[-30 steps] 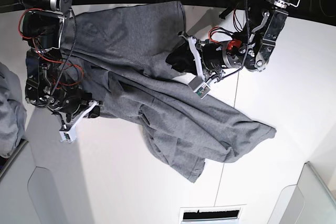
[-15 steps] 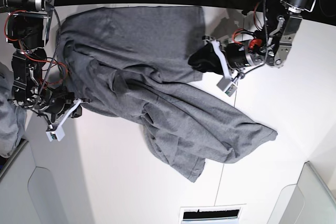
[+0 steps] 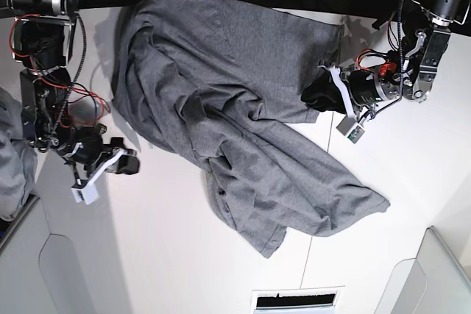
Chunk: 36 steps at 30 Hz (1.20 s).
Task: Layout the t-shirt on the table in an organized manner, then fold the t-shirt properly
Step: 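Release with the left gripper and regrasp the shirt's shoulder edge, then pull the shirt's shoulders apart with both grippers and lay it down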
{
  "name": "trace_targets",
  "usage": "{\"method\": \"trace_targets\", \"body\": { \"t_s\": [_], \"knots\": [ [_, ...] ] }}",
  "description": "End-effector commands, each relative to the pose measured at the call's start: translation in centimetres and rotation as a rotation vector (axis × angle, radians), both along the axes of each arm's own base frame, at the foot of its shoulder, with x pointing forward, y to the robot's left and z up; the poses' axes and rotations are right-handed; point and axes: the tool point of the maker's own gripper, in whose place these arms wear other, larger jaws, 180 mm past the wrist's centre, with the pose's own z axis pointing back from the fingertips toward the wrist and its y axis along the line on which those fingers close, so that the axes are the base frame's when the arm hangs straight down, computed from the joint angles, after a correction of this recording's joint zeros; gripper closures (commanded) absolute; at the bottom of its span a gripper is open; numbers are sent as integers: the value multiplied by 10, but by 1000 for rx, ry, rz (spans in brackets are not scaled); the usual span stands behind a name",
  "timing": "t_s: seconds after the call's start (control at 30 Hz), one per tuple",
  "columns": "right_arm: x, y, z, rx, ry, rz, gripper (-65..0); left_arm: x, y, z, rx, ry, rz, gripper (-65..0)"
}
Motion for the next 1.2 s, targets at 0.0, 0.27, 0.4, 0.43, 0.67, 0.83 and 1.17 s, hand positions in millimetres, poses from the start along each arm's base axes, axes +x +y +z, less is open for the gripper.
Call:
{"method": "trace_targets", "body": {
  "t_s": [0.0, 0.27, 0.4, 0.43, 0.67, 0.83, 1.17],
  "knots": [
    [18, 11, 20, 17, -83, 8, -294, -22, 41, -25, 217, 112, -6, -206],
    [8, 55, 2, -69, -64, 116, -169, -16, 42, -22, 218, 100, -3, -206],
    [-7, 65, -18, -113, -10, 188, -34, -17, 46, -22, 229, 104, -1, -206],
    [-12, 69, -23, -118, 8, 205, -34, -17, 49, -22, 236, 103, 8, -206],
    [-28, 54, -49, -206, 74, 239, 0, -15, 57, -22, 256, 102, 22, -206],
    [-15, 5, -44, -265, 39, 148, 0, -14, 80, -18, 311, 99, 40, -206],
    [-8, -67, -29, -239, 41, -28, 0, -18, 118, -13, 430, 112, 24, -206]
  ]
}}
